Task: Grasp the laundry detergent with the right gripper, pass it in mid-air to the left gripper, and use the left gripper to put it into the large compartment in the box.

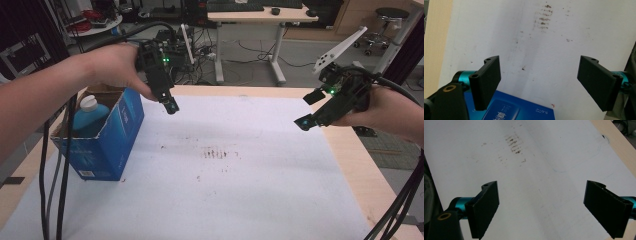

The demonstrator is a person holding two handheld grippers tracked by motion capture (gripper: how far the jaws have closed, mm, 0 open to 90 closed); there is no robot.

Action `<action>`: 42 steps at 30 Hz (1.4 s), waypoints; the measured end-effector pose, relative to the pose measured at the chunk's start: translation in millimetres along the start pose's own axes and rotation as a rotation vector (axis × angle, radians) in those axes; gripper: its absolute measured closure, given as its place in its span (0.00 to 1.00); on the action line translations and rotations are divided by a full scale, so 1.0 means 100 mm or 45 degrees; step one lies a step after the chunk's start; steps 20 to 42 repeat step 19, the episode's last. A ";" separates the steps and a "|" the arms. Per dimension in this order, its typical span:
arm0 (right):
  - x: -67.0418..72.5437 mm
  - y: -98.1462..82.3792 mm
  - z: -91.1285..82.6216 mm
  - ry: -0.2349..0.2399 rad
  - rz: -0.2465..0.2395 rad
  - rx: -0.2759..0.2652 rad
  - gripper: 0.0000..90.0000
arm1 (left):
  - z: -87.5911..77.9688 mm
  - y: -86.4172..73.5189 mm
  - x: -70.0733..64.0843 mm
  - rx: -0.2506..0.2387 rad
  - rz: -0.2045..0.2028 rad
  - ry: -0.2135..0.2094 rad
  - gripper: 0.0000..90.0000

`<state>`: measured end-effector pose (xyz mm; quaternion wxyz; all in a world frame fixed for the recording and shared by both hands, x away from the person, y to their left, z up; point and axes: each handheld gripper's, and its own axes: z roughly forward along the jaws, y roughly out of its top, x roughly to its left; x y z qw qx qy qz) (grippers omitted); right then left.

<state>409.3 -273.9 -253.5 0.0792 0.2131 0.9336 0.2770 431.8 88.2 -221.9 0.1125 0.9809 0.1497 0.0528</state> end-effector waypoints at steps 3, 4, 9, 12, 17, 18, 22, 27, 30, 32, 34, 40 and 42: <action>0.00 0.00 0.00 -0.001 -0.001 0.002 0.14 | 0.00 0.00 0.00 -0.003 0.000 -0.003 0.21; 0.00 0.00 0.00 0.000 0.000 0.003 0.14 | 0.00 0.00 -0.01 -0.004 -0.001 -0.001 0.21; 0.00 -0.02 -0.02 -0.003 0.004 -0.001 0.14 | -0.01 -0.01 -0.01 -0.003 -0.002 0.003 0.21; 0.00 -0.03 -0.02 -0.004 0.005 -0.001 0.14 | -0.01 -0.01 -0.02 -0.001 -0.003 0.003 0.21; -0.01 -0.03 -0.02 0.000 0.007 -0.002 0.14 | -0.01 -0.01 -0.01 -0.004 -0.002 0.004 0.21; -0.01 -0.03 -0.02 0.002 0.006 0.000 0.14 | -0.01 0.00 -0.01 -0.005 -0.001 0.004 0.21; -0.01 -0.03 -0.02 0.002 0.005 -0.003 0.14 | -0.01 0.00 -0.01 -0.005 -0.001 0.004 0.21; -0.01 -0.03 -0.02 0.002 0.005 -0.003 0.14 | -0.01 0.00 -0.01 -0.005 -0.001 0.004 0.21; -0.01 -0.03 -0.02 0.002 0.005 -0.003 0.14 | -0.01 0.00 -0.01 -0.005 -0.001 0.004 0.21; -0.01 -0.03 -0.02 0.002 0.005 -0.003 0.14 | -0.01 0.00 -0.01 -0.005 -0.001 0.004 0.21; -0.01 -0.03 -0.02 0.002 0.005 -0.003 0.14 | -0.01 0.00 -0.01 -0.005 -0.001 0.004 0.21; -0.01 -0.03 -0.02 0.002 0.005 -0.003 0.14 | -0.01 0.00 -0.01 -0.005 -0.001 0.004 0.21; -0.01 -0.03 -0.02 0.002 0.005 -0.003 0.14 | -0.01 0.00 -0.01 -0.005 -0.001 0.004 0.21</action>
